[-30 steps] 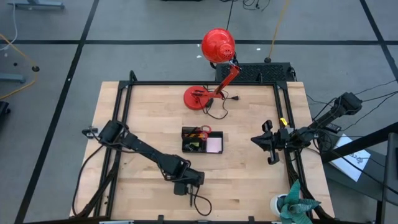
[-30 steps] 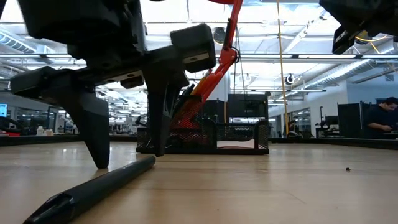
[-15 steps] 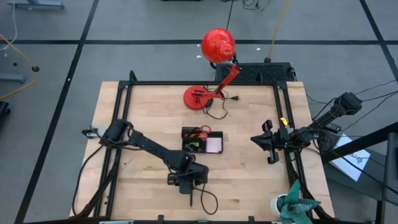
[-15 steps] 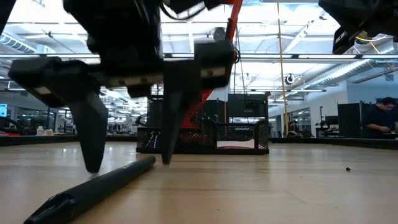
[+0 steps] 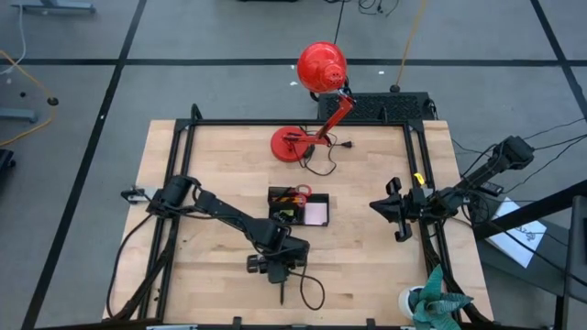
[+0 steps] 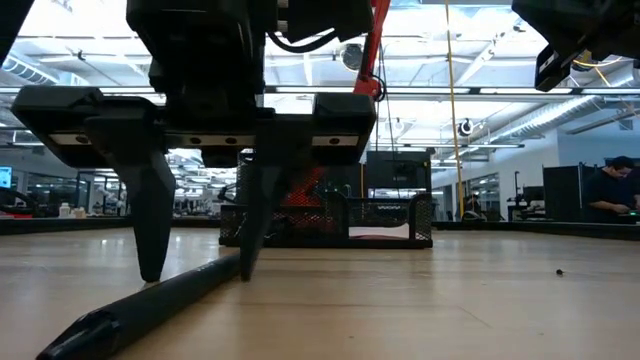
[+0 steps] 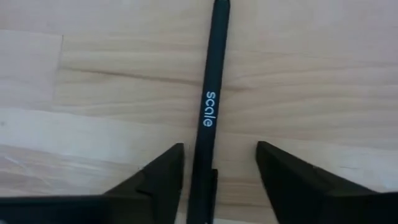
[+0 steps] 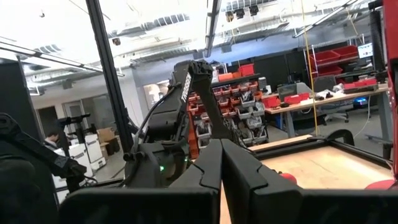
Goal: Pick and place office supplies into organizer
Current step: Put the black pen into the black mesh desk organizer
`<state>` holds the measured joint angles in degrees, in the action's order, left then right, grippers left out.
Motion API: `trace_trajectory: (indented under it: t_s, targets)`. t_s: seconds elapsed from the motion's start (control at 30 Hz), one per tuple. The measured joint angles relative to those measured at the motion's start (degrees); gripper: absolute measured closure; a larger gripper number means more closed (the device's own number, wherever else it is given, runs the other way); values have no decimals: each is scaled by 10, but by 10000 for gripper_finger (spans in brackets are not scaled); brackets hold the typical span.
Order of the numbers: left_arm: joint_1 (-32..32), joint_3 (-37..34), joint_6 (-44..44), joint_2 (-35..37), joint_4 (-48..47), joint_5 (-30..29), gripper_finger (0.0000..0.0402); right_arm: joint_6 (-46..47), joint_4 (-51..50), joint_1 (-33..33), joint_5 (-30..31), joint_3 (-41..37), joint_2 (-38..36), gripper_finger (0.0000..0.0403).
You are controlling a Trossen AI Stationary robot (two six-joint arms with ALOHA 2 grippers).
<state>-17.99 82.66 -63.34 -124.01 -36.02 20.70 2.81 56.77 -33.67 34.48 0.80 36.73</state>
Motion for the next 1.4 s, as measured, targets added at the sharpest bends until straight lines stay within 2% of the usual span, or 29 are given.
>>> trace_trajectory:
  t_s: [0.2,0.33,0.47,0.6,0.67,0.77,1.03,1.23,1.4]
  targets:
    - [1,-1,-3,0,-2,-2,297,0,0,0,0,0,0,403]
    - [1,-1,-6,0,1,-5,344,0,0,0,0,0,0,403]
    - [1,-1,2,0,2,-11,370,0,-1,0,0,0,0,403]
    - [-6,-2,35,7,1,-30,370,0,-1,0,0,0,0,403]
    - [-15,-2,54,10,-1,-61,362,0,-1,0,0,0,0,403]
    - [-31,-3,71,27,-11,-143,357,0,-1,0,0,0,0,403]
    - [-54,-6,111,90,-57,-358,377,1,-1,0,-1,0,1,403]
    - [-55,-6,139,133,-129,-416,369,0,-1,0,-1,0,1,403]
    - [-61,-5,144,167,-177,-517,368,0,-1,0,-1,0,1,403]
